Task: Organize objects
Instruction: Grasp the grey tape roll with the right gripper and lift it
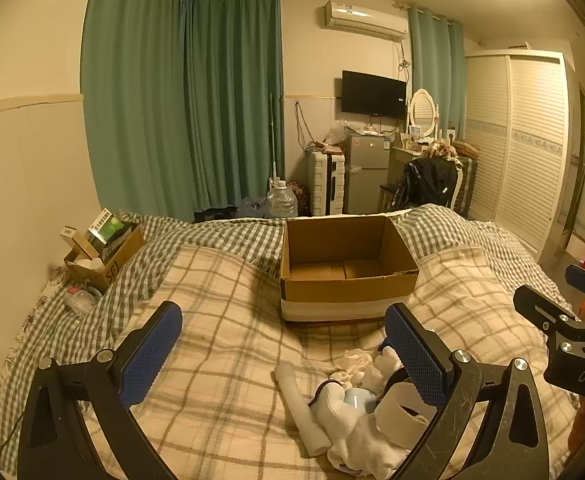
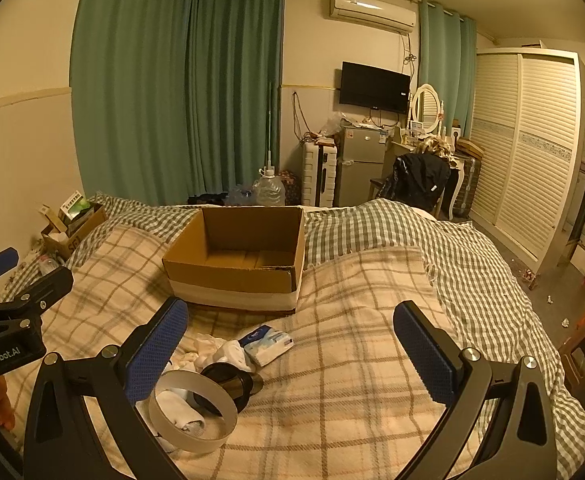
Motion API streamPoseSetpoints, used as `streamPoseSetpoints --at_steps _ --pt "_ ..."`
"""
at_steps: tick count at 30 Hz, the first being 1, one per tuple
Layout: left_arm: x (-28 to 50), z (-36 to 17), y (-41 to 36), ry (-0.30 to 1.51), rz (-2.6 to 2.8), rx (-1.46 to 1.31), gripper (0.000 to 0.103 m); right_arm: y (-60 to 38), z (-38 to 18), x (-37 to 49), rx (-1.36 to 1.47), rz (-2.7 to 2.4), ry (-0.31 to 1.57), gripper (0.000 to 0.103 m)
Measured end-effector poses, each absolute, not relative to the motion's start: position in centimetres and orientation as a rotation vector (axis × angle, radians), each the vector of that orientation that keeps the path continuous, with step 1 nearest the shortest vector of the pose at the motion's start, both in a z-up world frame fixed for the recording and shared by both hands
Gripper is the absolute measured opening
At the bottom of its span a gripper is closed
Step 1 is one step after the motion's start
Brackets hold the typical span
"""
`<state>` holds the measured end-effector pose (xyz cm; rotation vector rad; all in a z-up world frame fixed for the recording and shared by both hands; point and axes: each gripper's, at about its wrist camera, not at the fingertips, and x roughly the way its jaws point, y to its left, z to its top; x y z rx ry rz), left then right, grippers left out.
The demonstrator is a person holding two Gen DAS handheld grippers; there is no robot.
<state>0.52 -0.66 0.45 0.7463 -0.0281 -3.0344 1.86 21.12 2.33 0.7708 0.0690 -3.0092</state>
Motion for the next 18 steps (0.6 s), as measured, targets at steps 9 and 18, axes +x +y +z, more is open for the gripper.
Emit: streamPoseSetpoints --at_steps 9,18 --pt "0.51 0.26 -0.53 -0.033 -3.037 0.754 0.103 21.01 1.97 1.93 0.784 -3.0 0.067 0.103" --pt "0.54 0.33 -0.89 -0.013 -3.023 0.762 0.103 20.92 1.82 1.92 0.795 -2.994 0.068 0.103"
